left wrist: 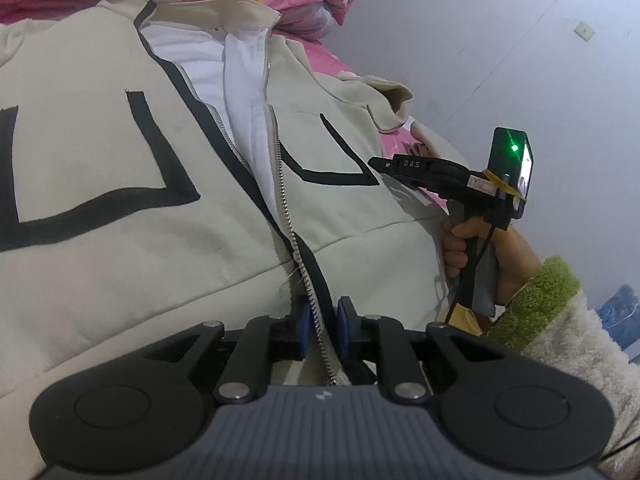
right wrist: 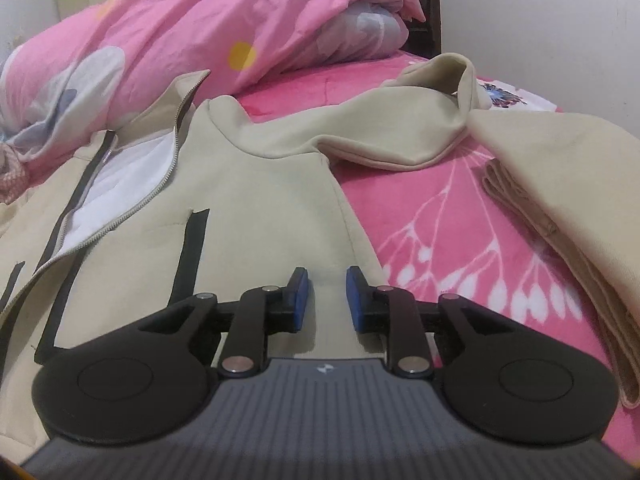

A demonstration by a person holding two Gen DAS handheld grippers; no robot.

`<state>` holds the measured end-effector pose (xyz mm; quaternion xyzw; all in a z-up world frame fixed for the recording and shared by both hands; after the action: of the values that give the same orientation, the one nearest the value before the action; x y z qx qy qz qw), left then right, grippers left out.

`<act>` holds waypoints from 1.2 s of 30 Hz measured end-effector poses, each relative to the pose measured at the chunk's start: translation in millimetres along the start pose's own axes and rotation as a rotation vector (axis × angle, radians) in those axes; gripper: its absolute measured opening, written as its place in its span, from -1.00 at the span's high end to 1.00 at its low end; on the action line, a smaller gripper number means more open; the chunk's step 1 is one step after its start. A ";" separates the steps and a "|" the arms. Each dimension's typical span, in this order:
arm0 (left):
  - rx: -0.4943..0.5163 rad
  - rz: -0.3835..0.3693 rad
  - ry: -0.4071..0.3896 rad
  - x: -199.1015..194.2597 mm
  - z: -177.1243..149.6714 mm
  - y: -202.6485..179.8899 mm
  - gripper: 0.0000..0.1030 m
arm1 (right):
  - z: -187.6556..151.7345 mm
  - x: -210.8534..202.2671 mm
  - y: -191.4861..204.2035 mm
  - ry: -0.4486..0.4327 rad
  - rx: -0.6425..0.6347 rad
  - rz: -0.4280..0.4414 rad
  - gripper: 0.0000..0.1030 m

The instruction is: Fold clothes

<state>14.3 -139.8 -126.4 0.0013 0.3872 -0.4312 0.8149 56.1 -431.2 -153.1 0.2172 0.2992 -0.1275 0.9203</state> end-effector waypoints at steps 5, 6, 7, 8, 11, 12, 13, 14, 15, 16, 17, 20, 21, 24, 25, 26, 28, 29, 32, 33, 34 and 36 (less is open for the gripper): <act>0.029 0.052 -0.006 -5.5 9.5 -11.0 0.42 | 0.2 0.3 3.1 -0.001 -0.029 -0.018 0.60; 0.036 0.059 -0.004 -5.9 11.3 -12.8 0.41 | -0.3 0.5 4.8 -0.001 -0.041 -0.026 0.60; 0.044 0.065 0.000 -6.2 12.9 -14.5 0.40 | -0.9 0.6 6.4 -0.001 -0.054 -0.033 0.60; 0.048 0.071 0.005 -5.8 14.1 -15.7 0.39 | -1.1 0.6 7.5 -0.001 -0.063 -0.038 0.60; 0.041 0.082 0.024 -1.0 16.5 -16.5 0.39 | -1.0 0.2 8.2 0.003 -0.074 -0.043 0.60; 0.039 0.083 0.026 0.5 16.6 -16.6 0.39 | -0.3 0.2 7.8 0.007 -0.071 -0.042 0.59; 0.038 0.084 0.024 2.0 16.1 -16.5 0.39 | 0.6 0.1 7.4 0.012 -0.068 -0.041 0.59; 0.037 0.085 0.021 3.5 15.3 -16.2 0.39 | 1.6 0.2 7.1 0.018 -0.065 -0.039 0.59; 0.036 0.086 0.017 4.2 14.1 -15.6 0.40 | 2.7 0.3 6.9 0.026 -0.062 -0.036 0.59; 0.035 0.088 0.013 4.2 12.6 -15.0 0.41 | 4.0 0.4 7.1 0.034 -0.062 -0.035 0.58; 0.034 0.088 0.010 3.7 10.8 -14.0 0.45 | 6.5 0.1 8.3 0.050 -0.065 -0.035 0.56; 0.019 0.074 0.003 1.4 4.9 -8.8 0.58 | 17.9 -3.7 16.4 0.100 -0.061 -0.026 0.29; 0.007 0.063 -0.002 0.6 2.4 -6.1 0.63 | 22.6 -7.2 21.8 0.097 -0.055 -0.010 0.22; -0.012 0.027 -0.025 -1.5 -5.5 0.1 0.67 | 37.7 -15.8 43.5 0.073 -0.054 0.044 0.12; -0.014 0.017 -0.035 -2.0 -7.5 1.9 0.67 | 43.5 -17.1 53.8 0.062 -0.061 0.068 0.01; -0.017 0.006 -0.044 -2.3 -9.0 3.8 0.67 | 49.3 -17.3 64.0 0.052 -0.066 0.094 -0.04; -0.023 -0.015 -0.062 -2.5 -11.7 7.3 0.67 | 61.2 -11.2 84.8 0.047 -0.067 0.152 -0.11; -0.025 -0.025 -0.071 -2.5 -13.0 8.8 0.68 | 67.1 -6.0 94.5 0.048 -0.060 0.178 -0.11; -0.027 -0.046 -0.095 -2.3 -16.7 11.7 0.68 | 83.9 20.0 122.1 0.052 -0.043 0.228 -0.11; -0.027 -0.053 -0.102 -2.0 -18.0 13.0 0.69 | 89.8 30.0 130.6 0.052 -0.041 0.238 -0.11; -0.028 -0.060 -0.109 -1.7 -19.4 14.5 0.69 | 95.5 40.7 138.8 0.050 -0.041 0.243 -0.11; -0.037 -0.083 -0.121 -1.4 -21.2 17.9 0.69 | 105.7 63.7 153.0 0.045 -0.051 0.231 -0.11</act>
<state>13.1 -120.4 -146.3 -0.0558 0.3448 -0.4566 0.8182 214.5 -354.6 -65.4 0.2295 0.2961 -0.0080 0.9271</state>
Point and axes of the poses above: each gripper's, at about its wrist camera, not at the fingertips, and x roughly the way its jaws point, y to its left, z to its top, the point moved 4 cm from there along x, roughly the way its jaws point, and after that the axes turned 15 degrees about x, right-handed, at the moved point
